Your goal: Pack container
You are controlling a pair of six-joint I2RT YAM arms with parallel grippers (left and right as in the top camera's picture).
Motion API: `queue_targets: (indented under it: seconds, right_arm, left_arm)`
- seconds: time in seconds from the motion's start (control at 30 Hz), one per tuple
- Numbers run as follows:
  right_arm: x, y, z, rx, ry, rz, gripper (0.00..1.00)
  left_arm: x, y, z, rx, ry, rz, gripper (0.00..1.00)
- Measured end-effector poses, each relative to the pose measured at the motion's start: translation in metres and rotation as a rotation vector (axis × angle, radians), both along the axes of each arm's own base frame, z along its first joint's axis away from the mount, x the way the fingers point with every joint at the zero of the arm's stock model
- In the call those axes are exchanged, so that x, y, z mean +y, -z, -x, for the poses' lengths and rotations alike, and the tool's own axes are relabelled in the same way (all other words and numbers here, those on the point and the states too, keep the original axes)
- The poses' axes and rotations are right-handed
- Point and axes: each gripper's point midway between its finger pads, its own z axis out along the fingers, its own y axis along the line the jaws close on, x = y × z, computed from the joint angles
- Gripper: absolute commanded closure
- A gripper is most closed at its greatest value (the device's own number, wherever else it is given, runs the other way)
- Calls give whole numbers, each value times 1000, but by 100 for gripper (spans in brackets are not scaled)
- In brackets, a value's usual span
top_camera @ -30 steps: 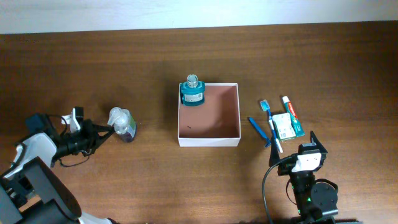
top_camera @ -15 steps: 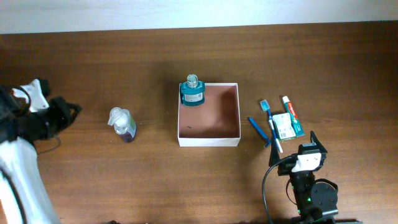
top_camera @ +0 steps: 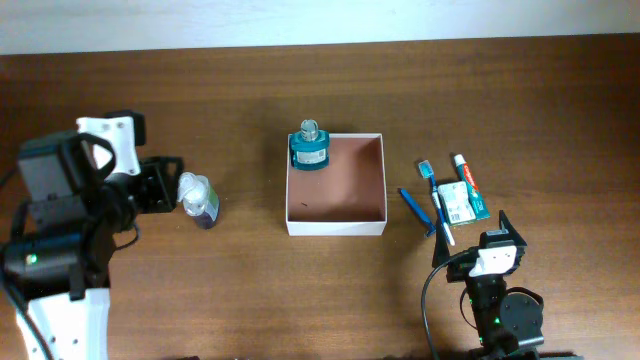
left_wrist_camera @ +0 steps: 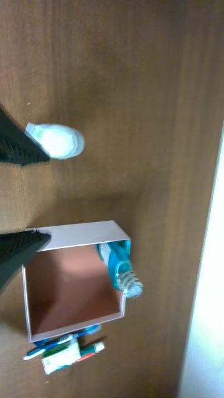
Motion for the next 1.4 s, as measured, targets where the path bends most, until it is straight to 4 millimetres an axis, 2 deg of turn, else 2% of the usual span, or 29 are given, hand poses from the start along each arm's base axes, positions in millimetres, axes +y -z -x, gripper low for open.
queue_targets:
  seconds: [0.2, 0.53, 0.7, 0.83, 1.1, 1.4]
  right_arm:
    - [0, 0, 0, 0, 0, 0, 2]
    - [0, 0, 0, 0, 0, 0, 2]
    - [0, 0, 0, 0, 0, 0, 2]
    - [0, 0, 0, 0, 0, 0, 2]
    - [0, 0, 0, 0, 0, 0, 2]
    - [0, 0, 0, 0, 0, 0, 2]
  left_arm:
    - [-6, 11, -3, 121, 41, -46, 51]
    - [11, 46, -15, 317, 8, -136, 51]
    - [16, 63, -22, 375, -3, -152, 51]
    - [17, 79, -28, 425, -1, -164, 47]
    - [8, 107, -41, 491, 35, -192, 42]
    - [16, 121, -46, 528, 14, -233, 42]
